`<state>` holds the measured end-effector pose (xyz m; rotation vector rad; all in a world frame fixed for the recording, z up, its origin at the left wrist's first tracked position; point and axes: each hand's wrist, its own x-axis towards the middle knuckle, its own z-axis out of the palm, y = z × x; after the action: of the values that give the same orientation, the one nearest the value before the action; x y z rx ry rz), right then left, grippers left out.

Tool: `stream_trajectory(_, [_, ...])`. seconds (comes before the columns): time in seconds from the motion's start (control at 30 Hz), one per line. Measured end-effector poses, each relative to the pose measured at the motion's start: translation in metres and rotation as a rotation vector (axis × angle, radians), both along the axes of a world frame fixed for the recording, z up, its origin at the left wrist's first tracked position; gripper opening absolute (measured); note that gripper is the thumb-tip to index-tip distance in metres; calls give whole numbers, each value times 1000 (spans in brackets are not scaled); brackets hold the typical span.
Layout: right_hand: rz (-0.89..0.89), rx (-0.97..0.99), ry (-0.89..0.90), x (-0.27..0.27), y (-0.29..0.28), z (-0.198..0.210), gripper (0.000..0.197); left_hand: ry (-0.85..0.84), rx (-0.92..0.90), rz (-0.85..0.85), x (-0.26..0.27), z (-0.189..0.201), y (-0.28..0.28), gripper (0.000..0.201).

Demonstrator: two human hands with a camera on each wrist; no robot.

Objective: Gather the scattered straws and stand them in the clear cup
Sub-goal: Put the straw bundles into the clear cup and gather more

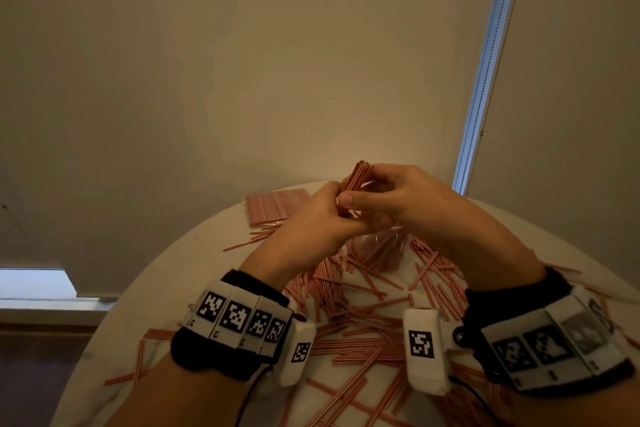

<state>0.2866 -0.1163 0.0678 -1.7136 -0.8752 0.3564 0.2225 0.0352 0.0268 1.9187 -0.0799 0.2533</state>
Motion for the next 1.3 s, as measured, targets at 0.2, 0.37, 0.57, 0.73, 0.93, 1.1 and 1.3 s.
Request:
stream_trajectory(0.2, [-59,-48,-155,2,-2,0,15,-99,29,8,7,-9,-12,70])
stream_trajectory(0.37, [-323,95,-284,17,-21,8,11,-77,5,134,8,-13,-2,111])
stream_trajectory(0.57, [-541,249,-275,43,-35,-1,9,188,30,207,23,-15,11,135])
stream_trajectory(0.73, [-459,-84,-254,54,-12,-32,10,338,276,161,60,-5,0,144])
stream_trajectory(0.93, [-413,-382,-370,65,-4,-53,11,369,544,205,80,-14,-7,114])
stream_trajectory(1.1, [-448,-580,-560,64,-2,-57,20,328,532,228,72,-19,-5,118])
stream_trajectory(1.3, [-431,-682,-604,59,-2,-52,26,309,485,221,64,-24,-7,125])
